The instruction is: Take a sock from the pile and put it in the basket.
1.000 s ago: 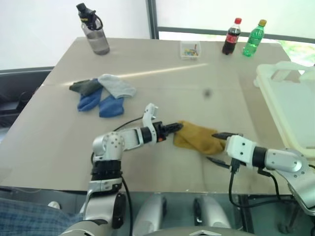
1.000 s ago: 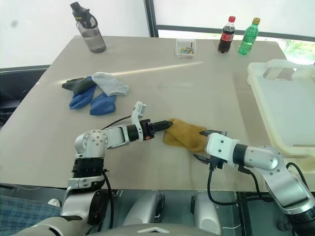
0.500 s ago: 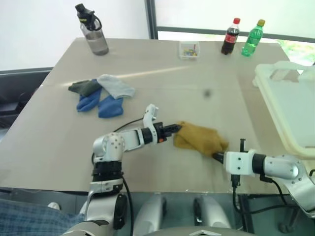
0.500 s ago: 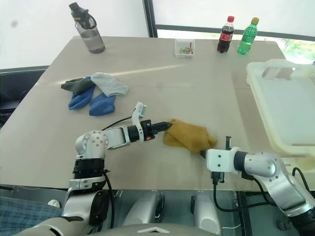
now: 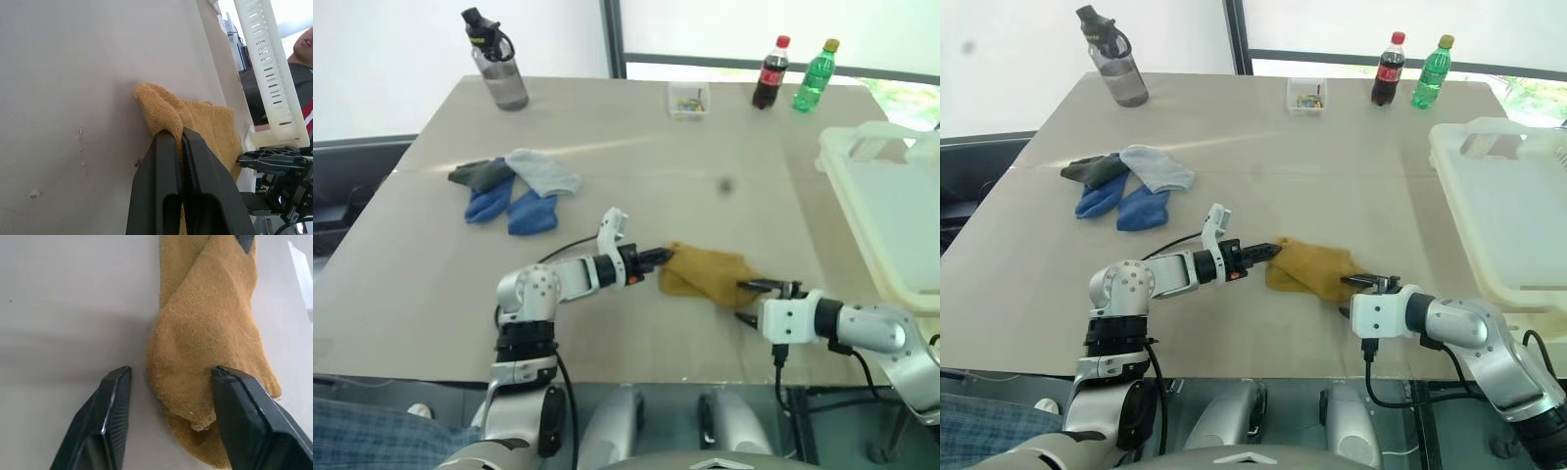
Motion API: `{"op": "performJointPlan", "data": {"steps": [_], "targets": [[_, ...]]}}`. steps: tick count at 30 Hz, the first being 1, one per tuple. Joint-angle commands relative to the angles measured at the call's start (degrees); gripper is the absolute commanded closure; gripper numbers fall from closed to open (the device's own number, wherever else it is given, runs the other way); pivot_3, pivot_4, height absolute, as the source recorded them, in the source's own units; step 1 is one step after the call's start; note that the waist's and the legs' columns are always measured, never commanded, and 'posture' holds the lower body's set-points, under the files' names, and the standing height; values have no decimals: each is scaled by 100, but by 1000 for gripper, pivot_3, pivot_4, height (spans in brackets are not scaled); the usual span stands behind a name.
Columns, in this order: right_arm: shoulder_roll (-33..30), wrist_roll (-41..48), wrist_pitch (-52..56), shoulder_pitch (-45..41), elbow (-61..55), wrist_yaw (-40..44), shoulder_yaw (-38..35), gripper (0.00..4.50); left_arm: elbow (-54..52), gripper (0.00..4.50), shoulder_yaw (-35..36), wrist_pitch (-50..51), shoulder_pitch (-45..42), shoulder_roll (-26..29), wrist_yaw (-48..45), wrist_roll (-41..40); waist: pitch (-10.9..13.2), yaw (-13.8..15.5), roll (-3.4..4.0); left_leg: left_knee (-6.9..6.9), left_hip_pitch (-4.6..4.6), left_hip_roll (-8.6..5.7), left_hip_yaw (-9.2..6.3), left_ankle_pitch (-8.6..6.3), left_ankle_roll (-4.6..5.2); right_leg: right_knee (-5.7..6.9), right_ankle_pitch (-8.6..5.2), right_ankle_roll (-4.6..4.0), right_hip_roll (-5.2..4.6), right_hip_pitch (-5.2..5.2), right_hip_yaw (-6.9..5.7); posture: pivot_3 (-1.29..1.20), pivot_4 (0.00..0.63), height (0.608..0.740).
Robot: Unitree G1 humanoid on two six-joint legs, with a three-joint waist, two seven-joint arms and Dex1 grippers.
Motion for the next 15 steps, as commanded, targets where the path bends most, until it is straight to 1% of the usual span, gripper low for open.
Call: {"op": "performJointPlan", "data": {"steps": [1, 2, 6, 11, 15], "targets": [[80, -121, -111, -7, 56, -67, 16, 2268, -135, 4500, 30, 72, 23, -3, -29, -119, 0, -1, 0, 0, 1, 0, 0, 0, 0, 1, 0, 0, 0, 0, 0, 0, 150, 740], [84, -146, -132, -1, 80, -60, 18, 2602, -132, 4500, 29, 69, 20, 0, -30, -115, 0, 0, 0, 0, 1, 0, 0, 0, 0, 2, 0, 0, 1, 0, 0, 0, 150, 740], [118, -223, -210, -5, 150, -80, 5, 4469, -137, 4500, 23, 70, 24, 5, -33, -109, 0, 2, 0, 0, 0, -1, 1, 1, -2, 1, 0, 0, -1, 0, 1, 0, 150, 740], [196, -261, -295, -103, 134, -247, -152, 4469, -341, 4500, -43, -105, 67, 84, -179, -103, 0, -7, 1, 0, 0, 0, 0, 1, -2, 1, 0, 0, 0, 0, 1, 0, 150, 740], [195, -320, -425, -143, 197, -436, -328, 4469, -872, 4500, 118, -325, 119, 99, -474, -423, 1, 3, -1, 0, -3, 0, -1, 2, -4, 1, 0, -1, 0, -1, 0, 0, 150, 740]]}}
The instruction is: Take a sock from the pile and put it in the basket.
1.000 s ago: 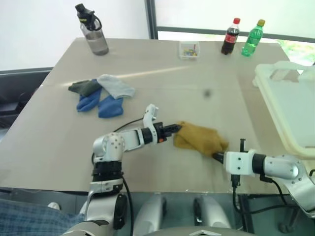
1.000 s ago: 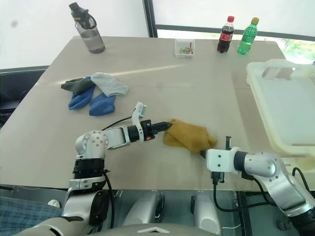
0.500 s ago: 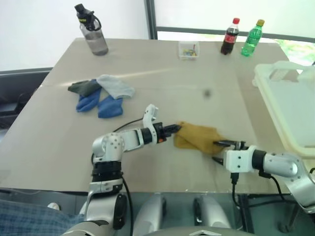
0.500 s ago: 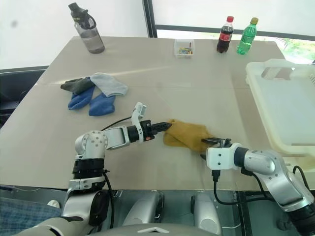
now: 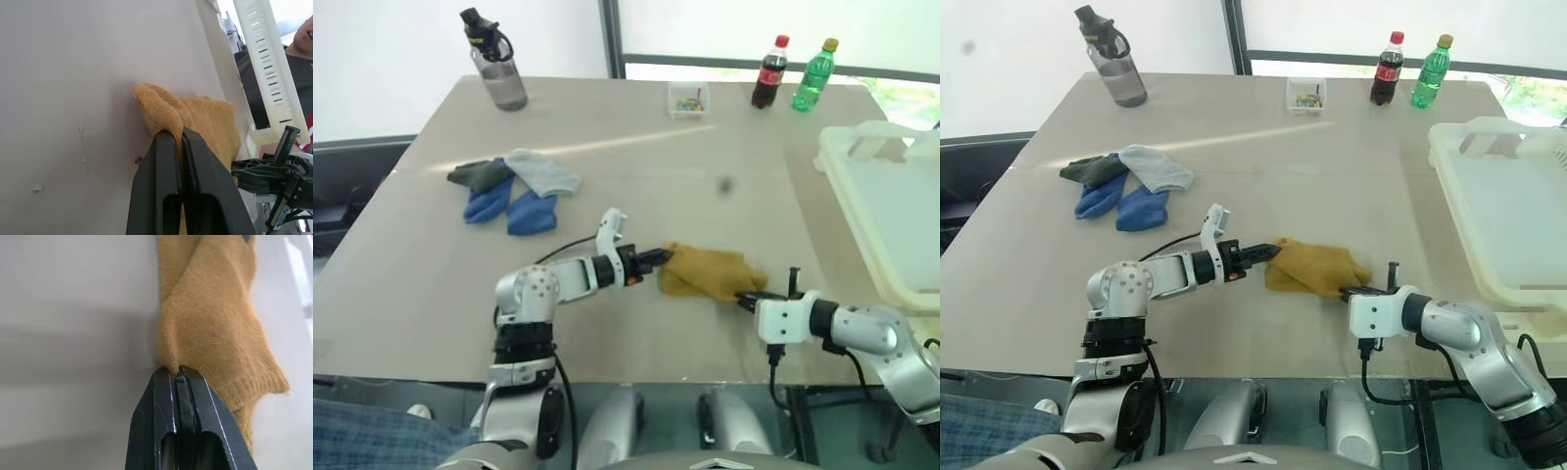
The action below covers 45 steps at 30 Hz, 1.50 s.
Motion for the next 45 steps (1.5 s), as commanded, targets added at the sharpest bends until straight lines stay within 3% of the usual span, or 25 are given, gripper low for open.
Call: {"op": "performJointPlan", "data": {"steps": [1, 6, 14, 28, 45], "targets": [[-53, -37, -251, -49, -12, -198, -317, 4469, -784, 4500, 214, -165, 46, 49, -383, -577, 0, 12, 0, 0, -1, 0, 0, 0, 0, -1, 0, 0, -1, 0, 0, 0, 150, 740], [-115, 20, -407, -23, -72, -295, -615, 4469, -1426, 4500, 376, -8, 448, 376, -761, -1276, 0, -2, 1, -2, 0, 1, 4, 0, -2, -3, 0, -1, -6, 0, 2, 0, 150, 740], [-26, -1, -491, -304, 63, -560, -884, 4469, -1703, 4500, 310, 4, 830, 302, -311, -1690, 0, 22, 1, 1, 0, -1, 2, -9, 15, -1, 0, -1, -7, 1, 1, 0, 150, 740], [-342, 676, -594, -18, -26, 89, -919, 4469, -1909, 4500, 62, -748, 1435, -117, 692, -1347, 0, 23, 1, 0, 1, 0, 4, -12, 21, -2, 0, -2, -8, 1, 3, 0, 150, 740], [-210, 454, -789, -692, 584, 260, -501, 4469, -2148, 4500, -442, -1444, 2083, -232, 695, -1052, 0, 24, 2, 0, -1, 0, 8, -13, 22, -7, 0, -3, -8, 1, 4, 0, 150, 740]]}}
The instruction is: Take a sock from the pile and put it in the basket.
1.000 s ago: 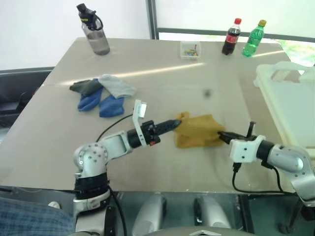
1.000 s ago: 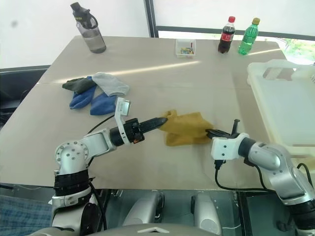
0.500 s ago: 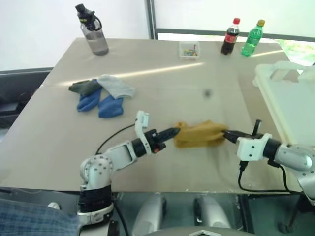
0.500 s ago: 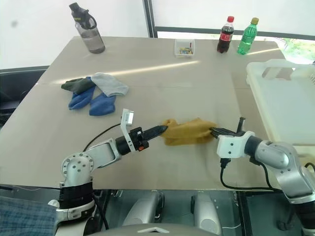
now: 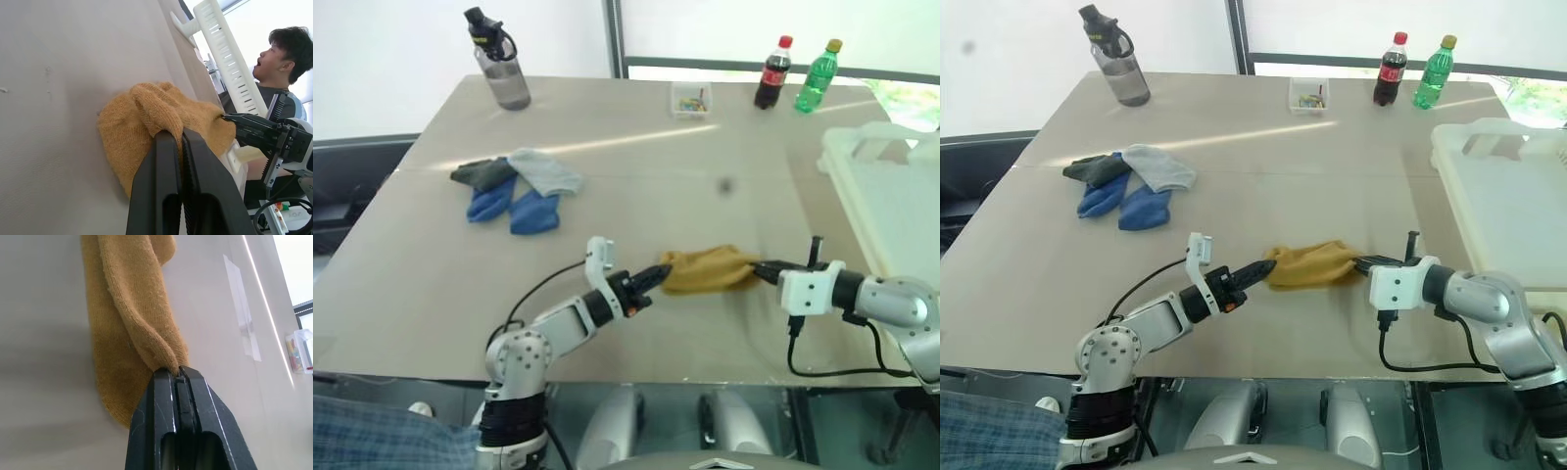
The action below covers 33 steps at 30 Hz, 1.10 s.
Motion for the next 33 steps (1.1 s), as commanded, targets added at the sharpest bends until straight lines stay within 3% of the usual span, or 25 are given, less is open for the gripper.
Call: {"op": "performJointPlan", "data": {"steps": [1, 21, 33], "targets": [[10, -83, -130, -104, -57, -44, -24, 4469, -300, 4500, -80, -262, 54, 8, -78, 38, 0, 5, 0, 0, 0, 0, 0, 0, 0, 0, 0, 0, 0, 0, 0, 0, 150, 740], [114, -417, -129, -222, 158, -281, 26, 4469, 57, 4500, -242, -468, 43, 188, -417, 40, 0, 1, 0, 0, 0, -1, -1, 0, 0, 1, 0, 0, 0, 0, -2, 0, 150, 740], [339, -303, 169, -46, 505, 107, 542, 4469, 337, 4500, -680, -699, -266, 310, -331, 862, -1, 2, 1, 0, 2, -1, -1, 0, 0, 1, 0, 0, 2, 0, -2, 0, 150, 740]]}}
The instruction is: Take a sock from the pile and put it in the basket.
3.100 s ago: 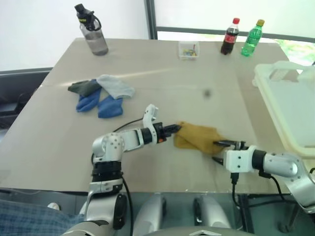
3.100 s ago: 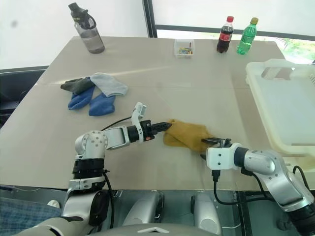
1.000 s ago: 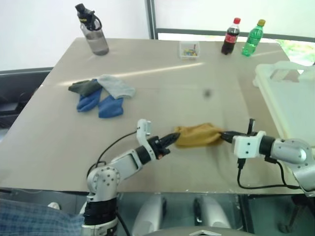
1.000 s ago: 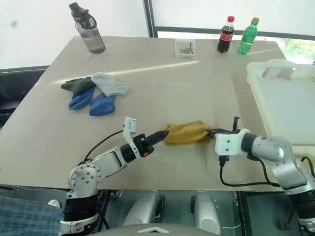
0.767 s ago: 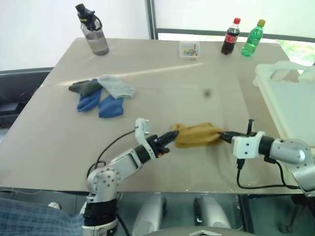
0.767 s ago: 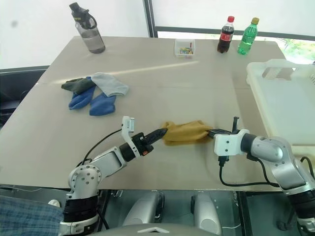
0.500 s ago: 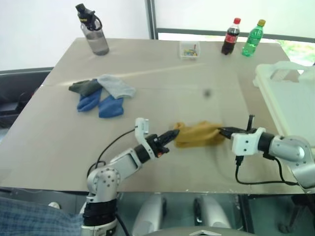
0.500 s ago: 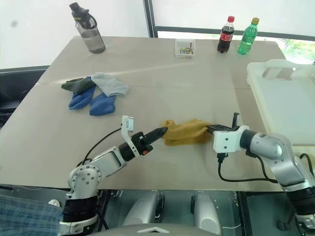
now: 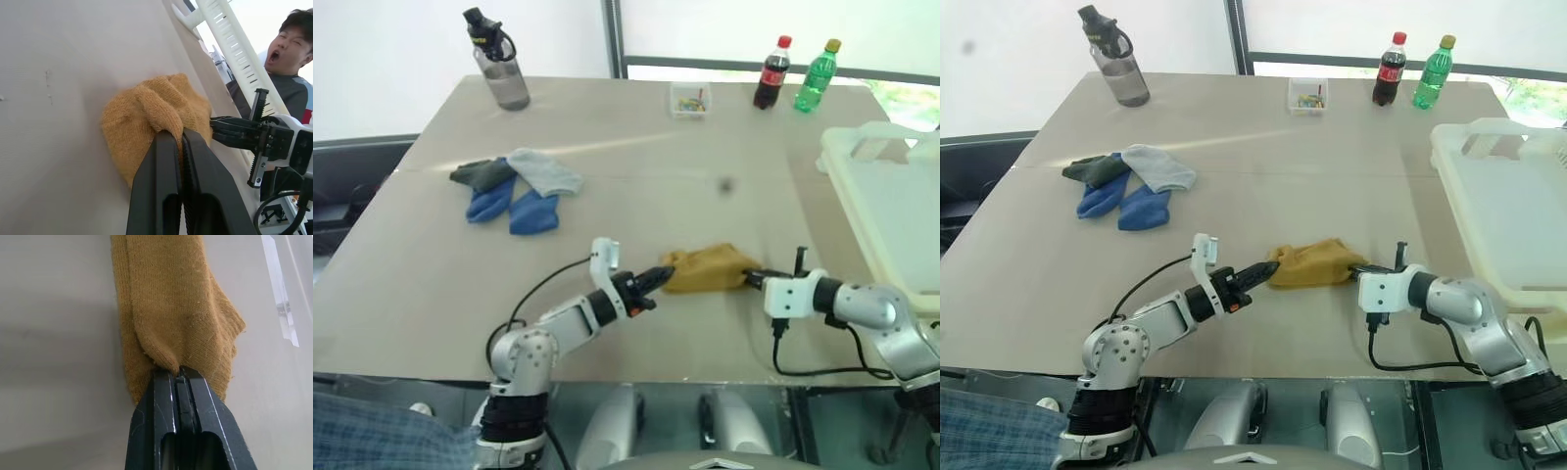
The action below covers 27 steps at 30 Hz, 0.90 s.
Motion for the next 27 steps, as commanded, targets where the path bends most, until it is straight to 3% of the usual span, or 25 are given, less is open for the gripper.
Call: {"op": "performJointPlan", "data": {"steps": [1, 15, 20, 27], "targets": [[24, 279, 338, 166, -270, 299, 85, 4469, 129, 4500, -158, -221, -193, 57, 15, 401, -1, 0, 0, 0, 1, 0, -1, 0, 0, 0, 0, 0, 0, 1, 0, 0, 150, 740], [344, 1478, 2699, 449, -1972, 613, 6, 4469, 704, 4500, -191, -344, -865, 86, -297, 891, -1, -2, 1, 0, -1, 0, -8, 0, 0, 0, 0, 1, 1, 1, -4, 0, 150, 740], [287, 1406, 2879, 436, -2062, 521, -56, 4469, 502, 4500, 17, -53, -806, 34, -237, 627, -1, 0, 1, 0, -4, 0, -10, -1, 0, -1, 0, 2, 0, 0, -7, 0, 150, 740], [-47, 1026, 2326, 373, -1959, 476, -177, 4469, 462, 4500, 15, -35, -793, 8, -150, 684, 0, -2, 1, 0, -4, -1, -8, -1, 0, 0, 0, 2, 0, 0, -7, 0, 150, 740]]}}
